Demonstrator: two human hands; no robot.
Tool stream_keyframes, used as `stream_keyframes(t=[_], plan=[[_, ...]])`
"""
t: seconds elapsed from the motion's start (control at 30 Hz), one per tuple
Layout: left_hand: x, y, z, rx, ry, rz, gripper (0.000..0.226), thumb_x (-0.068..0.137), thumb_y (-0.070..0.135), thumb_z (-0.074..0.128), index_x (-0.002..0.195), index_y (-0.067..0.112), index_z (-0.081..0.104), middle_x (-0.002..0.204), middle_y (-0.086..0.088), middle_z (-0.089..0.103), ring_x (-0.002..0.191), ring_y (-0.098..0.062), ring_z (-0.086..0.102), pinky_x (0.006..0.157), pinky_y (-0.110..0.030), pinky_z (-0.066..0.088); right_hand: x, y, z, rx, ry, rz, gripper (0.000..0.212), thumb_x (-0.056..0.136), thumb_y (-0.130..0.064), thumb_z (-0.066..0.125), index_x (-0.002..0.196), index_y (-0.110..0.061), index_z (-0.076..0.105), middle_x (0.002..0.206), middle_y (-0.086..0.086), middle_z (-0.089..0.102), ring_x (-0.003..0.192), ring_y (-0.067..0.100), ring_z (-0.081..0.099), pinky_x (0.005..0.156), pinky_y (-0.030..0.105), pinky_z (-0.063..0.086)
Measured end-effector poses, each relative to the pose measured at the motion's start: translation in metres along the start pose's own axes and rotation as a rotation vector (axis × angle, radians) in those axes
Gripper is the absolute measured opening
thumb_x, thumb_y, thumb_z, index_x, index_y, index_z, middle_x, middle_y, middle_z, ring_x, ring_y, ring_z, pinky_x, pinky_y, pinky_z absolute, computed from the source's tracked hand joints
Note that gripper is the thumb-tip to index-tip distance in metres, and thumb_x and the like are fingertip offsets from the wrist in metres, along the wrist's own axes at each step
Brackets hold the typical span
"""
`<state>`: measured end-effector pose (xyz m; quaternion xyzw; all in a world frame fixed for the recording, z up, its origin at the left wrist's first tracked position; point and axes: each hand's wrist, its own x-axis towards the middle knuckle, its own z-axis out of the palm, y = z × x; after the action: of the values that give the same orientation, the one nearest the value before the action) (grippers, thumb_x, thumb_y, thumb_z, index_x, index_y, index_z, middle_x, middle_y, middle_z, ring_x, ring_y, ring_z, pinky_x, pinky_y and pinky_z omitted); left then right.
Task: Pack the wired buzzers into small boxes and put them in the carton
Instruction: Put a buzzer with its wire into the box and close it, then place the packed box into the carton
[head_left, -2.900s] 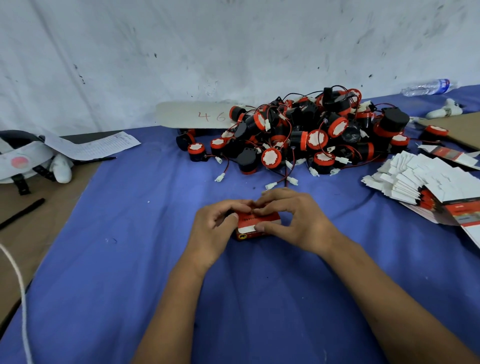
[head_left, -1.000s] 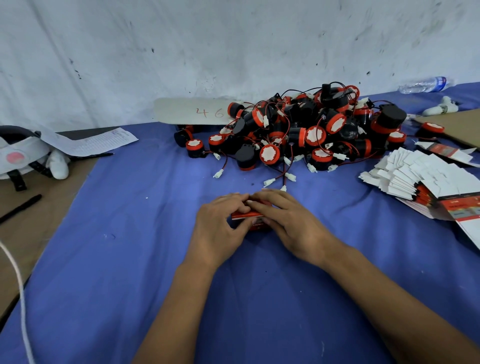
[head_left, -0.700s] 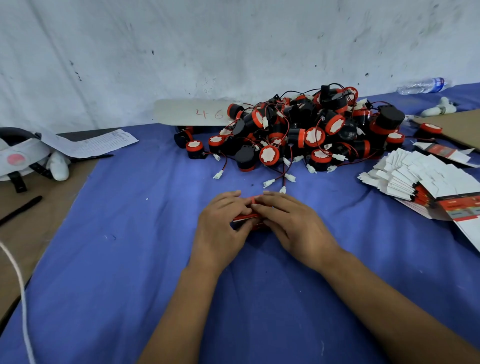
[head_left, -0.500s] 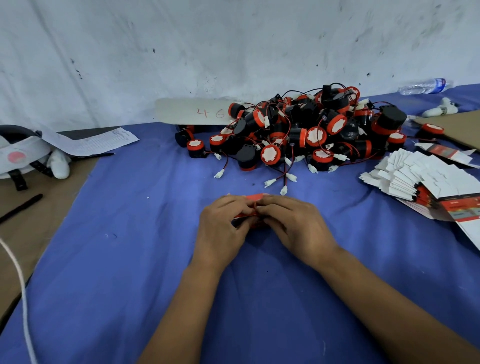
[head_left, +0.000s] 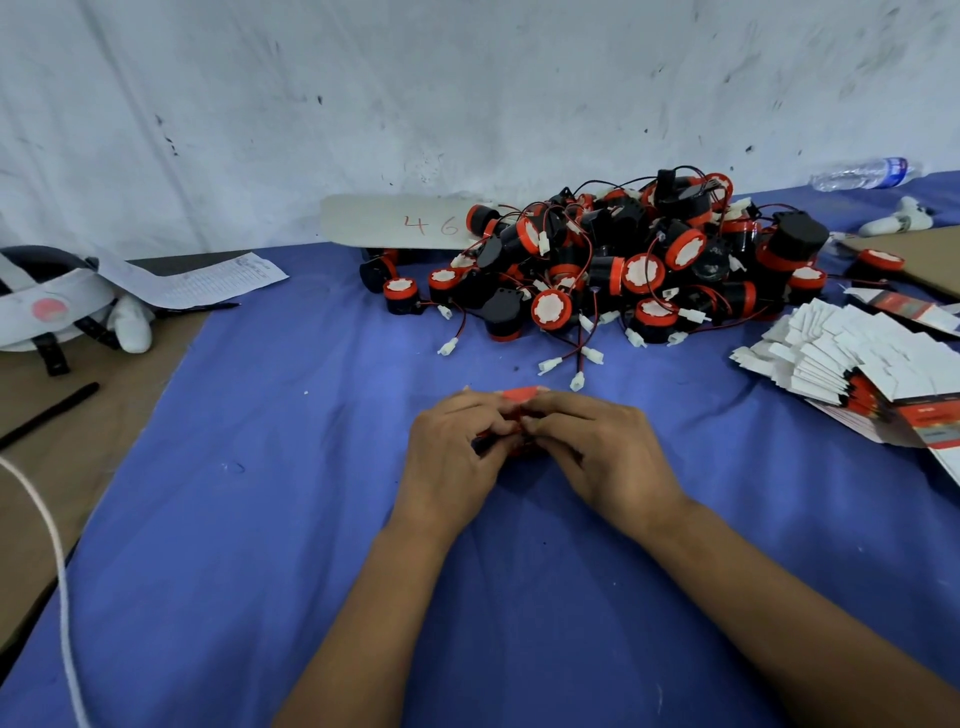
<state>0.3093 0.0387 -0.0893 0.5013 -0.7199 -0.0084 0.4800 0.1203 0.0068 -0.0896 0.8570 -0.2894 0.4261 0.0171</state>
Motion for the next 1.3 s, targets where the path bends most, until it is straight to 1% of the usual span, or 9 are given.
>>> stream_keyframes(t=[0.2,0.43,0.53,0.63,0.7,0.77,0.9,1.1,1.3], plan=[[-0.003,-0.002,-0.003,-0.113,0.052,-0.149,0.018,0.073,0.001,0.091,0.071,0.008,0.075,0.099,0.005,0.079,0.107,-0.009,0.071,0.097,-0.034,0.055,-0.002,0.004,-0.002,0.025,-0.082,0.056,0.013,0.092,-0.016,0.075,0.104,-0.013,0.077,0.119,-0.002,0.071,0.111,0.019,0.066,0.085,0.038,0.058],[0.001,-0.009,-0.006,-0.085,-0.010,-0.169,0.018,0.071,-0.001,0.091,0.073,0.008,0.075,0.104,0.004,0.079,0.110,-0.008,0.070,0.095,-0.034,0.056,0.003,0.007,0.003,-0.021,-0.047,0.049,0.006,0.090,-0.015,0.076,0.089,-0.009,0.075,0.104,0.001,0.072,0.098,0.025,0.064,0.075,0.040,0.057],[0.000,-0.010,-0.007,-0.130,-0.026,-0.237,0.023,0.073,0.007,0.092,0.073,0.019,0.072,0.123,0.006,0.072,0.125,-0.004,0.061,0.104,-0.026,0.050,0.005,0.007,0.004,-0.030,-0.051,0.042,0.012,0.090,-0.021,0.077,0.087,-0.010,0.071,0.107,0.001,0.069,0.111,0.027,0.059,0.086,0.037,0.054],[0.002,-0.010,-0.008,-0.236,-0.094,-0.321,0.027,0.076,0.007,0.090,0.077,0.021,0.067,0.139,0.002,0.065,0.136,-0.005,0.055,0.109,-0.028,0.048,0.006,0.006,0.004,-0.030,-0.117,0.079,0.023,0.090,-0.031,0.076,0.097,-0.012,0.066,0.125,0.002,0.063,0.126,0.025,0.052,0.096,0.033,0.050],[0.003,-0.010,-0.007,-0.274,-0.122,-0.332,0.023,0.077,0.003,0.088,0.080,0.012,0.067,0.134,0.002,0.068,0.127,-0.006,0.061,0.104,-0.032,0.053,0.008,0.006,0.008,0.008,-0.217,0.167,0.035,0.092,-0.036,0.073,0.118,-0.015,0.063,0.146,0.000,0.051,0.134,0.021,0.046,0.101,0.031,0.047],[0.004,-0.009,-0.006,-0.271,-0.111,-0.323,0.027,0.075,0.001,0.089,0.077,0.015,0.066,0.125,0.004,0.070,0.120,-0.004,0.063,0.099,-0.030,0.055,0.011,0.008,0.010,0.073,-0.307,0.251,0.051,0.092,-0.035,0.072,0.137,-0.020,0.054,0.153,-0.004,0.042,0.135,0.016,0.046,0.102,0.024,0.041],[0.005,-0.007,-0.007,-0.235,-0.124,-0.253,0.033,0.071,0.003,0.092,0.071,0.023,0.066,0.119,0.009,0.071,0.117,-0.003,0.064,0.097,-0.020,0.051,0.011,0.012,0.003,0.115,-0.315,0.311,0.067,0.080,-0.035,0.083,0.139,-0.021,0.055,0.128,-0.008,0.056,0.112,0.013,0.057,0.092,0.023,0.046],[0.004,-0.011,-0.003,-0.301,-0.160,-0.274,0.038,0.072,0.000,0.090,0.067,0.029,0.067,0.115,0.010,0.076,0.116,-0.005,0.068,0.099,-0.029,0.055,0.014,0.015,-0.002,0.190,-0.333,0.387,0.065,0.068,-0.037,0.091,0.125,-0.021,0.067,0.109,-0.008,0.060,0.098,0.013,0.061,0.088,0.035,0.053],[0.005,-0.002,-0.002,-0.282,-0.275,-0.260,0.023,0.070,0.035,0.093,0.078,0.041,0.073,0.113,0.029,0.073,0.106,0.007,0.068,0.092,-0.008,0.050,0.003,0.000,-0.024,0.153,-0.296,0.395,0.053,0.072,-0.024,0.092,0.115,-0.009,0.066,0.108,0.008,0.059,0.094,0.025,0.059,0.083,0.040,0.050]])
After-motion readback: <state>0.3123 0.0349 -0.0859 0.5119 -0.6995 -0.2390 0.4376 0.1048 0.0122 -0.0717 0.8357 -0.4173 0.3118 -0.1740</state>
